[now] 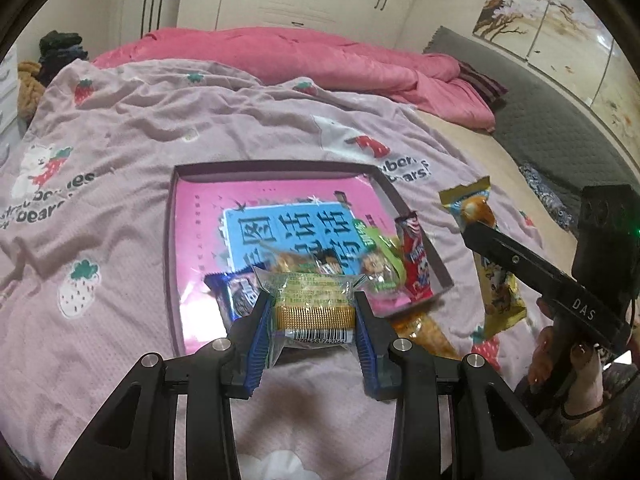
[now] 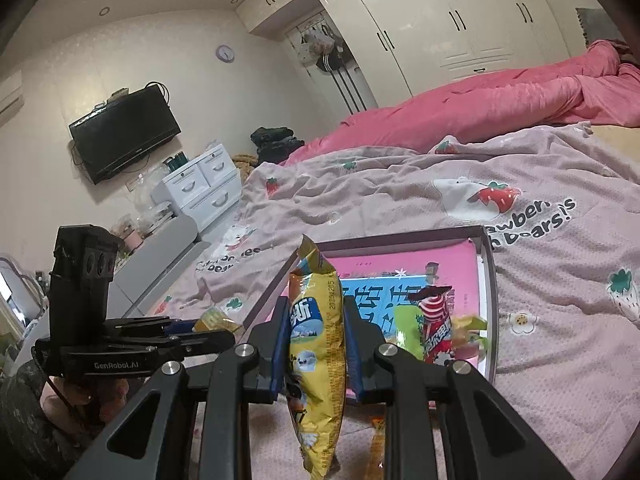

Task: Organize snacks
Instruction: 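Lift both held snacks and carry them over the tray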

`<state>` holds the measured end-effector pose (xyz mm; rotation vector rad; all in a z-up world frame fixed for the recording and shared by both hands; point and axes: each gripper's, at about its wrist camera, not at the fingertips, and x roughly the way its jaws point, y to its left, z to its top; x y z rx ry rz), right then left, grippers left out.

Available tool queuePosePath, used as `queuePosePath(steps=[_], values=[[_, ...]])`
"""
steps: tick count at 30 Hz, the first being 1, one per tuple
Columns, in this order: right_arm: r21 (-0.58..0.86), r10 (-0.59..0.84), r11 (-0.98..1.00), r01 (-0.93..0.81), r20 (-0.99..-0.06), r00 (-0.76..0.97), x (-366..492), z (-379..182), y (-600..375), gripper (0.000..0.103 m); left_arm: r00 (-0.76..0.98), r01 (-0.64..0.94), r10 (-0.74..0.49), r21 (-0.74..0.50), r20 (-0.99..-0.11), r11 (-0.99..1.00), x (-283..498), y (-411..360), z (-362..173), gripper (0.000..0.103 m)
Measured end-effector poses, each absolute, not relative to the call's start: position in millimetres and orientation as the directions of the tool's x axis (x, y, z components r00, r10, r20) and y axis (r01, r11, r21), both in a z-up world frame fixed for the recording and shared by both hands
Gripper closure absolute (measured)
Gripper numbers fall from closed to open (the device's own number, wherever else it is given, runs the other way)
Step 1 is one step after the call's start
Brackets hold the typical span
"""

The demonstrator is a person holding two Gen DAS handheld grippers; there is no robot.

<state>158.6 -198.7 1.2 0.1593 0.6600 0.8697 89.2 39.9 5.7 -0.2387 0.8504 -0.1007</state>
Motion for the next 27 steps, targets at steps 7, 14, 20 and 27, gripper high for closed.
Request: queuePosePath(steps=[7, 14, 20, 27], values=[[0.388, 0.750, 0.650, -0.653, -0.465, 0.470, 170, 2, -196, 0.078, 0.674, -0.033, -0.153, -0.237, -0.723, 0.971, 99, 51, 10, 0.063], [0.385, 0.749, 0.650, -0.655, -0.466, 0.470, 178, 1, -193, 0.078, 0.680, -0.060, -0.132, -0.235, -0.721, 0.970, 108, 63, 10, 0.063], [0.376, 0.739, 0.663, -0.647, -0.466, 0.486, 185, 2, -194, 0.078, 0.676, -0.076, -0.126, -0.239, -0.726, 0.968, 115, 73, 8, 0.063], [0.381, 0.732, 0.672, -0.635, -0.473, 0.491, 195, -2, -194, 0.078, 0.674, -0.097, -0.099, -0.220, -0.732, 0.971, 122, 84, 2, 0.063]])
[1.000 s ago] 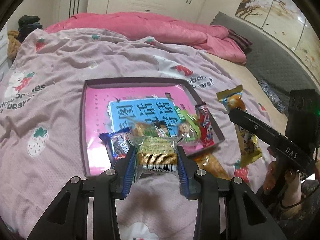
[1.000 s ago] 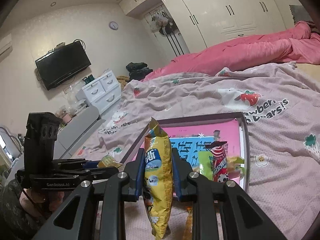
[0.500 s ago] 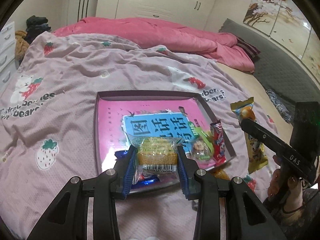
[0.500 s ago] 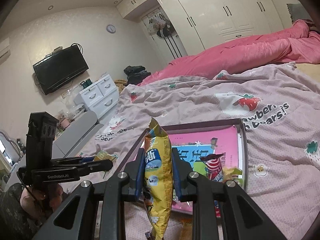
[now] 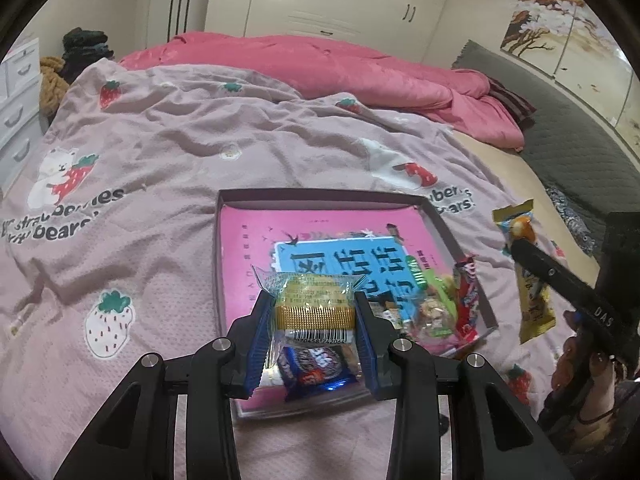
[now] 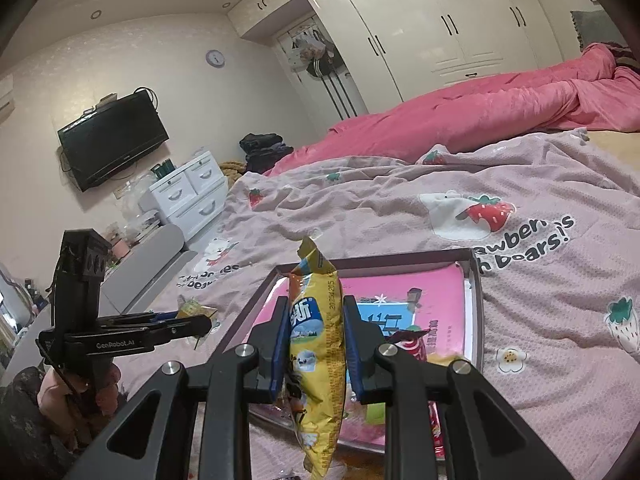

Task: Organize snacks
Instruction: 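Lift both held snacks and carry them over the tray, then lower the square cake into the tray with the left gripper while the right gripper releases the yellow chip bag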

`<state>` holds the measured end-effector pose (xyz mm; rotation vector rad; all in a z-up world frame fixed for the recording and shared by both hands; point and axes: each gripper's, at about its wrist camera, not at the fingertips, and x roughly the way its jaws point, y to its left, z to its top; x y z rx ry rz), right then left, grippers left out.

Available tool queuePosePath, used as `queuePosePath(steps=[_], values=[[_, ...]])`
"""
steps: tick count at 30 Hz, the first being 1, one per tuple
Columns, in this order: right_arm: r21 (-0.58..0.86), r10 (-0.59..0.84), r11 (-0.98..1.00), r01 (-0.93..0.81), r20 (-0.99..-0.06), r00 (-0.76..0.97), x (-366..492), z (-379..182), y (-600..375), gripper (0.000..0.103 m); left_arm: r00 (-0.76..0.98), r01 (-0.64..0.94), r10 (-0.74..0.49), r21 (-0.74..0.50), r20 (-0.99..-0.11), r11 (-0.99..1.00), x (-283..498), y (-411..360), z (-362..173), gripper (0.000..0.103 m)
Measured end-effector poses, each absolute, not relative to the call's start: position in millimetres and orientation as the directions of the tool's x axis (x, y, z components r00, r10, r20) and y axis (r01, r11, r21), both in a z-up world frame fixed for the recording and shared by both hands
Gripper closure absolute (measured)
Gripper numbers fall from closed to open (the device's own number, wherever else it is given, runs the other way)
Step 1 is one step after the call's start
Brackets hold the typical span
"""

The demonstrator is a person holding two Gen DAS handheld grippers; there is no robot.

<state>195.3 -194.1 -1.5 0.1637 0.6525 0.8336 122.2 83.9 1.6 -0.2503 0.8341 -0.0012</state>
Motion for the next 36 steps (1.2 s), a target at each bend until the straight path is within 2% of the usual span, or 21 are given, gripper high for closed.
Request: queuePosePath(steps=[11, 19, 36], values=[[0.398, 0.738, 0.667, -0.630, -0.473, 0.481, 204, -5, -190, 0.078, 0.631, -0.111, -0.064, -0.171, -0.773, 0.979, 129, 84, -29, 0.063], [0.423, 0.739, 0.666, -0.614, -0.484, 0.469, 213, -14, -189, 0.078, 0.610, -0.092, -0.014, -0.089, -0.792, 0.992, 130, 70, -43, 0.063], [0.396, 0.675, 0.724, -0.565, -0.575, 0.462, 223, -38, -182, 0.078, 0.590, -0.108, 0.012, -0.064, -0.808, 0.992, 135, 69, -57, 0.063]])
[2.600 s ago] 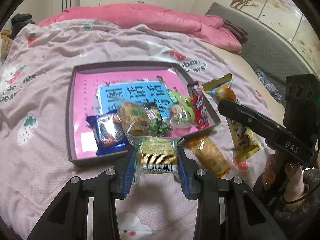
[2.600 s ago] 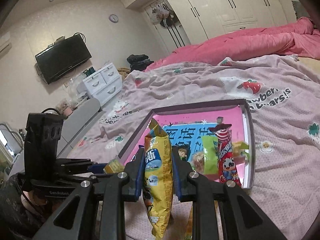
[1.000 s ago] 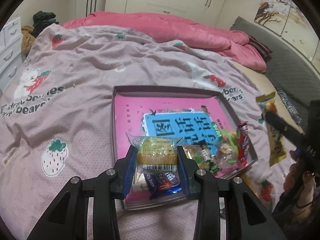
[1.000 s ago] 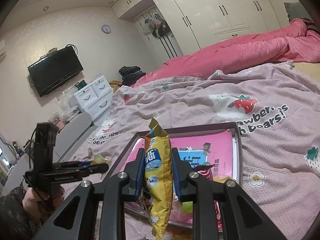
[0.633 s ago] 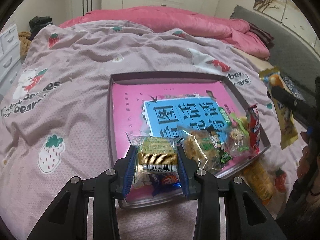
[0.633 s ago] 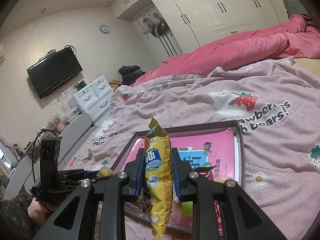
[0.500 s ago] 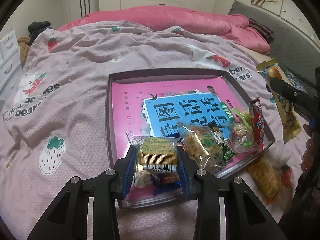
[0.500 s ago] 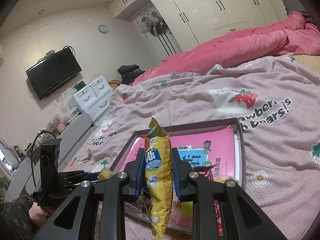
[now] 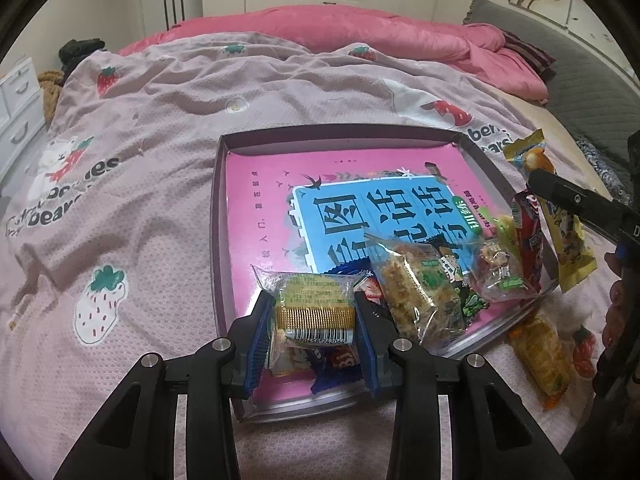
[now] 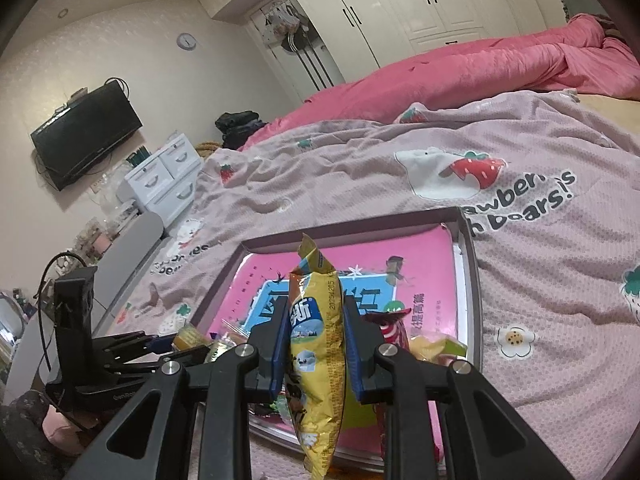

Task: Organize snacks
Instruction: 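Lower the square cake into the tray with the left gripper while the right gripper releases the yellow chip bag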

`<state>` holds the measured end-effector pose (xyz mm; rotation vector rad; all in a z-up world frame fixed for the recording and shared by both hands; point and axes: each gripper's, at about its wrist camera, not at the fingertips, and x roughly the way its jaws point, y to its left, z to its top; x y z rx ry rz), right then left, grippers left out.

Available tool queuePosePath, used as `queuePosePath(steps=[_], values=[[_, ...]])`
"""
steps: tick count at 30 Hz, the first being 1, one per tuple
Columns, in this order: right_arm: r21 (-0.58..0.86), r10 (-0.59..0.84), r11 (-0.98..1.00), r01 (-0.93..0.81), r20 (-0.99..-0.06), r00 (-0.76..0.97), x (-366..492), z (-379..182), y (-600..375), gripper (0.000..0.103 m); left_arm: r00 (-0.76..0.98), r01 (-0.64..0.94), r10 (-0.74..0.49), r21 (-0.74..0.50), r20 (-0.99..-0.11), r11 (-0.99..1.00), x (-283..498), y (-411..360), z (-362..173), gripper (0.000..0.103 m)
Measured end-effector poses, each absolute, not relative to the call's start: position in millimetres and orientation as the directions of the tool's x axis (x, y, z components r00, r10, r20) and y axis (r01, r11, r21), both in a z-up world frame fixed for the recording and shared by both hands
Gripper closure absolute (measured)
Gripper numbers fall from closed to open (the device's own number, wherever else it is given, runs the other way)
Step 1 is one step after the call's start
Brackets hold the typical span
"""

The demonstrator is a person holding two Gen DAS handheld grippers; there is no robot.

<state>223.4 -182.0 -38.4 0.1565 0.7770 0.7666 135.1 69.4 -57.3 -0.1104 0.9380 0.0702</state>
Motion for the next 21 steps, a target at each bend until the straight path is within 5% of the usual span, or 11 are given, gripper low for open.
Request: queuePosePath(steps=[21], values=[[0.299, 0.608, 0.766, -0.569, -0.625, 0.490, 220, -50, -171, 0.077, 0.595, -0.133, 0.018, -0.076, -0.804, 0.988, 136, 76, -58, 0.062]])
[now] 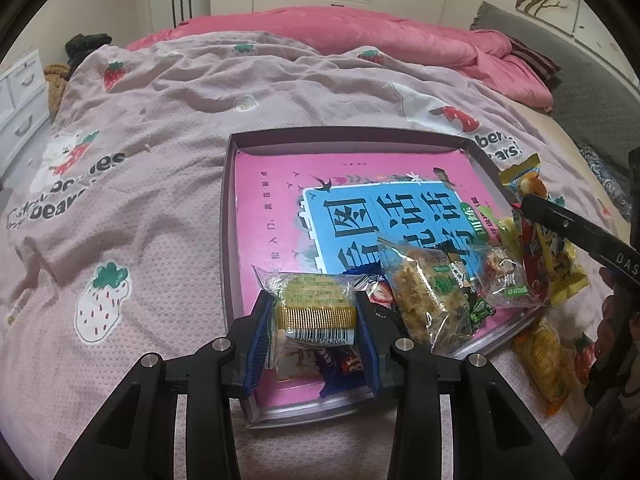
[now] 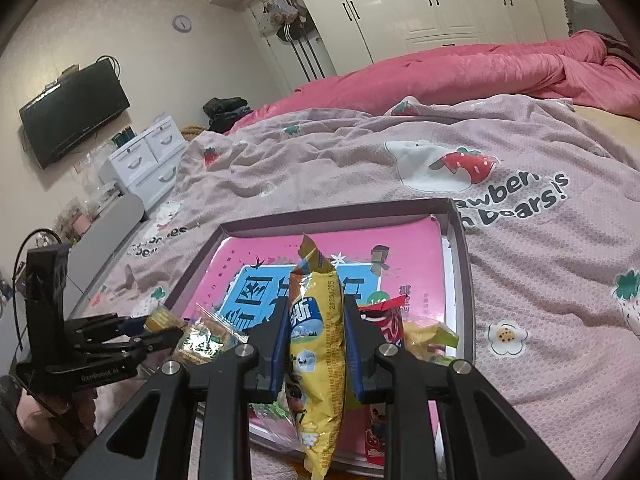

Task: Organize snacks
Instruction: 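Lower the square cake into the tray with the left gripper while the right gripper releases the yellow chip bag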

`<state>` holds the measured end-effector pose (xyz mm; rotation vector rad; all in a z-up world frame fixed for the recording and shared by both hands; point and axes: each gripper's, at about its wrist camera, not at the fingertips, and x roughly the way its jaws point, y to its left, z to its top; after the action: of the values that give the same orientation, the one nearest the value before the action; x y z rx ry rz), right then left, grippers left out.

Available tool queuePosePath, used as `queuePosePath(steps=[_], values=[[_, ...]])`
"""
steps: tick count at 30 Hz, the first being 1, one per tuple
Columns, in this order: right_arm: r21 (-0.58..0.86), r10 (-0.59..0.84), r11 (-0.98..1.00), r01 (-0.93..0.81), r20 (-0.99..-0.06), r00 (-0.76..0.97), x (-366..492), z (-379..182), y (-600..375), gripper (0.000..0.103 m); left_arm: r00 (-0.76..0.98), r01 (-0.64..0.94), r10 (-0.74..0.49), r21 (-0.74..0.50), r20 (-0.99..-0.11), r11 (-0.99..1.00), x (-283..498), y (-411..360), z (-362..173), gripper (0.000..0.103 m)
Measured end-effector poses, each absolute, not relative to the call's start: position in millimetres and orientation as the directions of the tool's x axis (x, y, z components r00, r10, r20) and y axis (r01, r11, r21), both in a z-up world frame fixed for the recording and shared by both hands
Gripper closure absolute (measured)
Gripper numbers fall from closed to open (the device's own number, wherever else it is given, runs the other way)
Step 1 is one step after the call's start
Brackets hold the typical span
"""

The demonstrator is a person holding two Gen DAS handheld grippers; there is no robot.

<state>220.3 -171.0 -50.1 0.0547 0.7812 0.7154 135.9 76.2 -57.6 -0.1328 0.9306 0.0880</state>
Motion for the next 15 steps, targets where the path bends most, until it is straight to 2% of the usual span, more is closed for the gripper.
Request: queuePosePath(steps=[15], values=[[0.202, 0.555, 0.782, -0.590, -0.655, 0.512, 213.6, -53.9, -161.8, 0.077, 0.595, -0.146, 0.026, -0.076, -0.803, 0.986, 135.8, 79.9, -57.7, 0.061]])
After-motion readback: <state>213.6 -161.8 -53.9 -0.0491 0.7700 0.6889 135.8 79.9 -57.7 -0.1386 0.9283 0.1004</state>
